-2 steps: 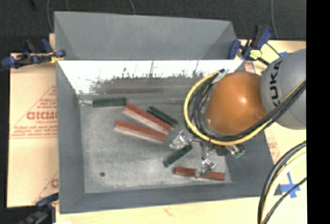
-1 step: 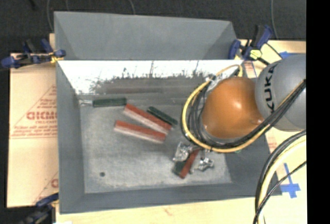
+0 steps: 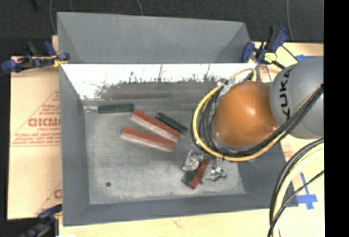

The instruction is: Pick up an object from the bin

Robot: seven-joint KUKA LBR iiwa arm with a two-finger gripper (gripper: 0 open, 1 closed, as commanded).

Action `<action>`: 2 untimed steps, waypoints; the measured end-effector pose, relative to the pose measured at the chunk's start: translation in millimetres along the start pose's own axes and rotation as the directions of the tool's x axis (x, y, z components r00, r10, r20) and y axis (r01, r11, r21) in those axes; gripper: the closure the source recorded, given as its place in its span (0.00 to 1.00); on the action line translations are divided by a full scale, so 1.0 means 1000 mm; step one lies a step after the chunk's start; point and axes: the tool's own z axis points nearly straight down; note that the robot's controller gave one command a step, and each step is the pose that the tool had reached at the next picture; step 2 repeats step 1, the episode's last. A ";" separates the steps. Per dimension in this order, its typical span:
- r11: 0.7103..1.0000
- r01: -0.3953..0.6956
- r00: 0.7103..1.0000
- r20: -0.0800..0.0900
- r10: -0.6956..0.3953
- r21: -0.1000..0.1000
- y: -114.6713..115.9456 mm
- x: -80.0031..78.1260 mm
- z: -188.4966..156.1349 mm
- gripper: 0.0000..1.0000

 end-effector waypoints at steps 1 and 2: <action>0.998 0.062 0.998 0.005 -0.062 -0.004 0.004 0.044 -0.191 1.00; 0.998 0.062 0.998 0.005 -0.062 -0.004 0.004 0.044 -0.191 1.00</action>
Offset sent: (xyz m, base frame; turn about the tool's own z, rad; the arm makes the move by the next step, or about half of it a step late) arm 0.0000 0.0000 0.0000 0.0000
